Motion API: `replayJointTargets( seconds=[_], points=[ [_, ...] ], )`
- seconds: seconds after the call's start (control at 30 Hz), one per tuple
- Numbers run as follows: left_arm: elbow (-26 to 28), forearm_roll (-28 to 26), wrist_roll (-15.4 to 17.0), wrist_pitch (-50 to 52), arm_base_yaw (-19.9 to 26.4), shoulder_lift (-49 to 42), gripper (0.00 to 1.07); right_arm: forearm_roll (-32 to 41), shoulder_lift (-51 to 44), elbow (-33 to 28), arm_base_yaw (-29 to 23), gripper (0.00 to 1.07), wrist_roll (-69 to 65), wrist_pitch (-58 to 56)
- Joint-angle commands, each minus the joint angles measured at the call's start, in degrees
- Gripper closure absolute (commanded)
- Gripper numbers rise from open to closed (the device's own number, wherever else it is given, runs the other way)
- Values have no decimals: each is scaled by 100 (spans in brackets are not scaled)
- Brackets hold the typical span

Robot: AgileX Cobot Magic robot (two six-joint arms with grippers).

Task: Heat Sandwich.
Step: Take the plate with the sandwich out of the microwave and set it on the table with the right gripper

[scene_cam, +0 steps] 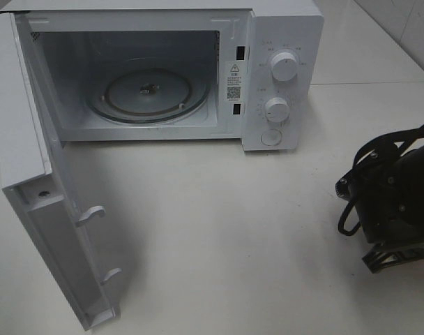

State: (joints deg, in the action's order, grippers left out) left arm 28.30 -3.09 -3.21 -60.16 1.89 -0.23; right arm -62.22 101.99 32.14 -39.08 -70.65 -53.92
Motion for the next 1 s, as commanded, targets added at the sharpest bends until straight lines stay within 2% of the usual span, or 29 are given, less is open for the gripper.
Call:
replayJointTargets(
  seconds=[0.03,0.27,0.53,0.63,0.67,0.7,0.73,0.8,0.83,1.0],
  points=[
    [-17,-29,11,74,0,-97,7,-178,218,52,218,102,-195,-160],
    [-17,-29,11,74,0,-97,7,-361,630,304,573,100,-304,-6],
    [-17,-29,11,74,0,-97,7,-464,945,453,613,96,-206,138],
    [-17,-29,11,74,0,-97,7,-430,957,453,613,89,-149,229],
    [-17,-29,11,74,0,-97,7,-430,957,453,613,86,-138,246],
    [-17,-29,11,74,0,-97,7,-430,957,453,613,79,-92,275],
    [-17,-29,11,74,0,-97,7,-430,957,453,613,79,-92,275],
    [-17,-29,11,74,0,-97,7,-395,957,453,613,71,-34,372],
    [-17,-29,11,74,0,-97,7,-269,951,453,613,64,149,487],
    [-17,-29,11,74,0,-97,7,97,825,453,607,51,619,871]
  ],
)
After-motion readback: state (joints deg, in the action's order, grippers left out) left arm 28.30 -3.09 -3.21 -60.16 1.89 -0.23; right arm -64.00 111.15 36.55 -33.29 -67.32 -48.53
